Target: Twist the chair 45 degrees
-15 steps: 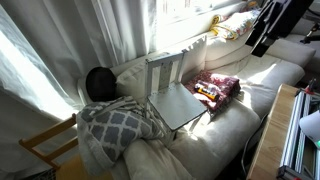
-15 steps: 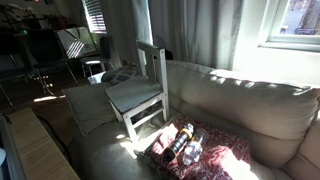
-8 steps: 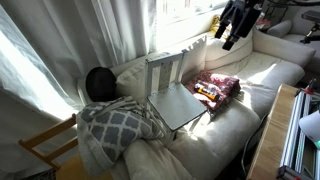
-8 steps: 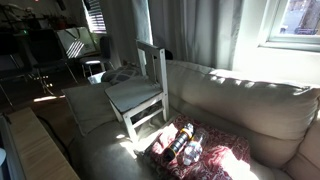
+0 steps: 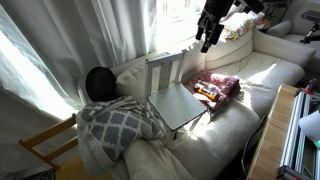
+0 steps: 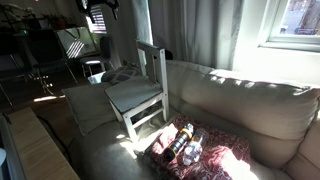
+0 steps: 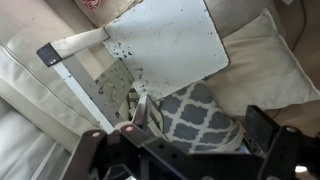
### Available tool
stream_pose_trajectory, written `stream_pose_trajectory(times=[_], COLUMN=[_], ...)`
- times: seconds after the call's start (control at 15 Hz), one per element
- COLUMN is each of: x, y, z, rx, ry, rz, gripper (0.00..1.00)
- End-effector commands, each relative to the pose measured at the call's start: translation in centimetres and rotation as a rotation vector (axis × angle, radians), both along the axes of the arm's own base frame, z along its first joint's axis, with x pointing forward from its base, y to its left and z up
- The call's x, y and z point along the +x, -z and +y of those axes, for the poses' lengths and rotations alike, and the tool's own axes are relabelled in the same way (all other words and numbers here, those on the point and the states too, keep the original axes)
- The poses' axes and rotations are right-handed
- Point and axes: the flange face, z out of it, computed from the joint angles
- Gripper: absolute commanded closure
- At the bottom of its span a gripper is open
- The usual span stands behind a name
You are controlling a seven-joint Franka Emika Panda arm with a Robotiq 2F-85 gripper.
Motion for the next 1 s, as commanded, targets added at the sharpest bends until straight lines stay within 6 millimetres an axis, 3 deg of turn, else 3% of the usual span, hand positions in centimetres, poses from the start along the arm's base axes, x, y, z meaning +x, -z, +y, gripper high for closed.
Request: stream_pose_trajectory(times=[0.0,0.2,0.6,0.87,0.93], x=[0.0,2.2,6.5,9.8,7.8], y=[-0.1,3.7,9.8,11.0,10.3], z=[0.1,-1.5,-3.8,-9.2,-7.3], rx=[-0.001,-0.048,-0.147,-0.260,-0.212], ry=[-0.001,0.048,-0.127,-0.235,-0.198], rz=[-0.001,-0.018,-0.231,-0.356,-0.311], gripper=[0.00,0.00,0.00,0.00,0.00])
